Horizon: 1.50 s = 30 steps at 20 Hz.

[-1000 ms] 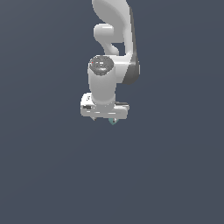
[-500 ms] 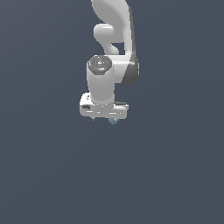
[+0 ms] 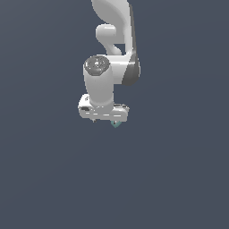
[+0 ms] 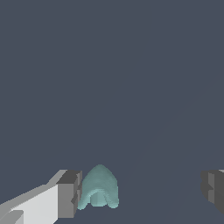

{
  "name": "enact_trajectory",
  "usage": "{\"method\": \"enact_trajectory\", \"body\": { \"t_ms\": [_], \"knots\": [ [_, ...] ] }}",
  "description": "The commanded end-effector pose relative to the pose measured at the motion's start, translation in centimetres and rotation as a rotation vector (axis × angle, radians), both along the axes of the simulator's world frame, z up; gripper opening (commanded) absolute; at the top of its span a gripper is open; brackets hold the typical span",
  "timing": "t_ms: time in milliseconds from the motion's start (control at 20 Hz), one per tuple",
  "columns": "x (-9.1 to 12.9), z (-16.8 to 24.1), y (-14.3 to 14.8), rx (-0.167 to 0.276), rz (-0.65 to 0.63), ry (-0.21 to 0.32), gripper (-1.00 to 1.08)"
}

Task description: Pick up the object and move it to a goal position.

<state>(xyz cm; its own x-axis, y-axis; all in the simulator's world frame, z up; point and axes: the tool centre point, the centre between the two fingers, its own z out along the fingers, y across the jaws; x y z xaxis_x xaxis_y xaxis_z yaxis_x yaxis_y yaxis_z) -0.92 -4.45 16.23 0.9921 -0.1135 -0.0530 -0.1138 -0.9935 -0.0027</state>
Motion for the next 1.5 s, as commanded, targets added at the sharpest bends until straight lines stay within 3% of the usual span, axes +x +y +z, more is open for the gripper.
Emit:
{"method": "enact_trajectory", "body": {
  "t_ms": [0, 400, 1050, 1450],
  "knots": [
    [-0.2, -0.2, 0.2, 0.0, 0.002, -0.001, 1.0],
    [-1.8, -2.1, 1.4, -0.003, 0.011, -0.012, 1.0],
    [-7.3, -6.7, 4.7, -0.007, 0.039, -0.045, 1.0],
    [-8.6, -7.6, 5.3, -0.008, 0.046, -0.052, 1.0]
  ]
}}
